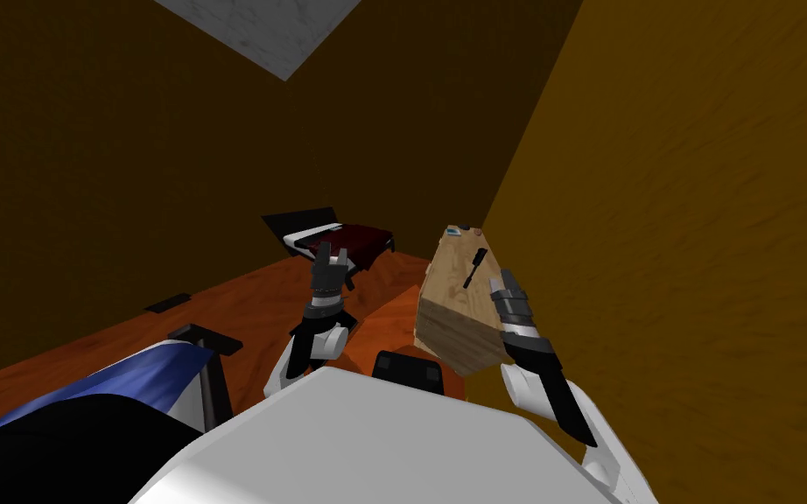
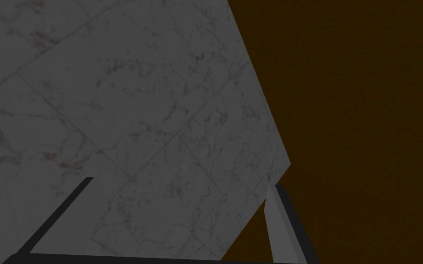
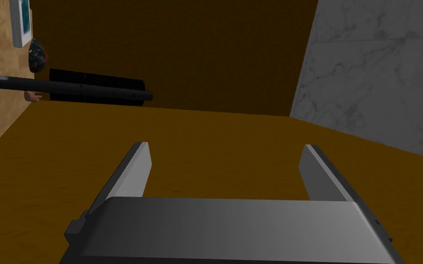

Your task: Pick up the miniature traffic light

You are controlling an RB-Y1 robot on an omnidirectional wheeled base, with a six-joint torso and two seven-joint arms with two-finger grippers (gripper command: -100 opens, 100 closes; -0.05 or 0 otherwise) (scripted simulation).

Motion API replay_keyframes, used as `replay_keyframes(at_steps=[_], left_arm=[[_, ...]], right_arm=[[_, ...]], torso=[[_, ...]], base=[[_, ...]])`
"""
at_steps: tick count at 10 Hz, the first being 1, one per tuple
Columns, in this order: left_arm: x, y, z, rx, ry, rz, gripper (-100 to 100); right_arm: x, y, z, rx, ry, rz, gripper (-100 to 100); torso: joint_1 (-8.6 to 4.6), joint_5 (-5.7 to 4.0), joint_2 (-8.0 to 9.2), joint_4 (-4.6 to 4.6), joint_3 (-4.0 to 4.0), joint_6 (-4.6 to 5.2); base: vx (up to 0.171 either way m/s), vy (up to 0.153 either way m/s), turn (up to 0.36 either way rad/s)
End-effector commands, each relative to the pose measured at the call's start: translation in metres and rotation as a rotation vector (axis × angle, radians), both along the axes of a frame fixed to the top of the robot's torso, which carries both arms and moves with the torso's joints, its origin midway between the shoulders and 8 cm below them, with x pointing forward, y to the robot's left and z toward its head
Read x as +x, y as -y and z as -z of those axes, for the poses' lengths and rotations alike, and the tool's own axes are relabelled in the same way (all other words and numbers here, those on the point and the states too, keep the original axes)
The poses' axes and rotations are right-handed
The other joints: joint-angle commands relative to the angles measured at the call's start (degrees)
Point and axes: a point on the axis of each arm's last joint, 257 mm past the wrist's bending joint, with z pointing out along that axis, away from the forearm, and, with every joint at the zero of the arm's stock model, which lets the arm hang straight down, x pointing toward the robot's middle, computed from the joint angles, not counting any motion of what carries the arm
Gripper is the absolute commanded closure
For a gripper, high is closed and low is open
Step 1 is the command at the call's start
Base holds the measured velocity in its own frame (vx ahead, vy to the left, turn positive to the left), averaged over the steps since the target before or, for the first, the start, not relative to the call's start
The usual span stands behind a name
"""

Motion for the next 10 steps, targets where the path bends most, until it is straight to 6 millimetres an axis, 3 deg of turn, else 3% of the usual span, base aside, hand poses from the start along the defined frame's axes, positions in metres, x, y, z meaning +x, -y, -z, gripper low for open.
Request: replay_keyframes(at_steps=[1, 10], left_arm=[[0.000, 0.000, 0.000, 0.000, 0.000, 0.000, 0], [0.000, 0.000, 0.000, 0.000, 0.000, 0.000, 0]], right_arm=[[0.002, 0.007, 0.006, -0.073, -0.025, 0.025, -100], [0.023, 0.056, 0.048, -0.482, -0.168, 0.181, -100]], torso=[[0.00, 0.00, 0.00, 0.00, 0.00, 0.00], [0.08, 0.02, -0.15, -0.03, -0.09, -0.01]], base=[[-0.046, 0.018, 0.001], [-0.022, 0.023, 0.008]])
